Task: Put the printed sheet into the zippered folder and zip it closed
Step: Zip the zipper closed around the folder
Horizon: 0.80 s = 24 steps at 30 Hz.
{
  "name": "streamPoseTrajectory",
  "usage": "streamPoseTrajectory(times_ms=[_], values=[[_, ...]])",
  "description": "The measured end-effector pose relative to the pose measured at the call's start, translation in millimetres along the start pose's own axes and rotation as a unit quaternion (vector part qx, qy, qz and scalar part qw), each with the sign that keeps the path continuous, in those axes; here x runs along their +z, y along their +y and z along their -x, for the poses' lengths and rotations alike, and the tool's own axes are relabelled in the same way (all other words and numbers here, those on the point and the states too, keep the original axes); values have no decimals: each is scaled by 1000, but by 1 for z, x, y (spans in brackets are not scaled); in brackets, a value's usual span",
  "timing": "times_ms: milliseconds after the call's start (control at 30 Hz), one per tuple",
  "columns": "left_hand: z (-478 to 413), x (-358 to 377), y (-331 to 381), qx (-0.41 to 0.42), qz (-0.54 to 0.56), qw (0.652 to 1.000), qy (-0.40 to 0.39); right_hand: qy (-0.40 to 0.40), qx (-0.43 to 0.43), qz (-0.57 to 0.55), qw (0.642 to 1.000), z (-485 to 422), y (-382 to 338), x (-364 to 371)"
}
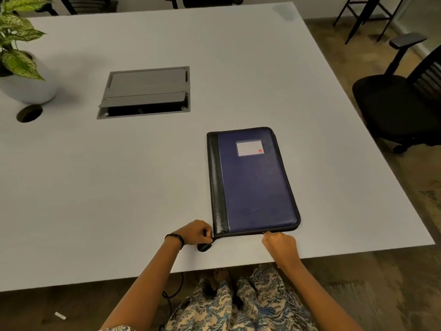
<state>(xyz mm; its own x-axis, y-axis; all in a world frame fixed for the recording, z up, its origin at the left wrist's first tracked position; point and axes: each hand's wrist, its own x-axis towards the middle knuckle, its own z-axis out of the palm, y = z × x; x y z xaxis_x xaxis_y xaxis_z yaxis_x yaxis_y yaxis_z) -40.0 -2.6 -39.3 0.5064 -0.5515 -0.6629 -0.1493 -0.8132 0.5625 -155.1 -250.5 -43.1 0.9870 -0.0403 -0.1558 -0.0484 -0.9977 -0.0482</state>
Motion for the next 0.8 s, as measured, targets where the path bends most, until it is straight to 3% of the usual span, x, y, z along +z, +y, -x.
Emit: streamPoseTrajectory(times_ms=[267, 467, 533, 667, 733, 800], values=[[1, -2, 5, -13, -22, 1000, -13, 33, 36, -20, 999, 3, -5, 2], [4, -33, 26, -58, -88, 992, -70, 54, 92, -110, 988, 10, -4, 3], [4, -46, 47, -44, -106, 993, -26, 63, 101, -127, 985, 13, -4, 3], [-9, -34, 95, 90, -158, 975, 131, 73, 114, -132, 982, 14, -6, 1], [-22, -10, 113, 92, -198, 967, 134, 80, 127, -130, 980, 13, -8, -1], [-34, 12, 123, 33, -254, 961, 100, 81, 144, -129, 978, 12, -11, -4]])
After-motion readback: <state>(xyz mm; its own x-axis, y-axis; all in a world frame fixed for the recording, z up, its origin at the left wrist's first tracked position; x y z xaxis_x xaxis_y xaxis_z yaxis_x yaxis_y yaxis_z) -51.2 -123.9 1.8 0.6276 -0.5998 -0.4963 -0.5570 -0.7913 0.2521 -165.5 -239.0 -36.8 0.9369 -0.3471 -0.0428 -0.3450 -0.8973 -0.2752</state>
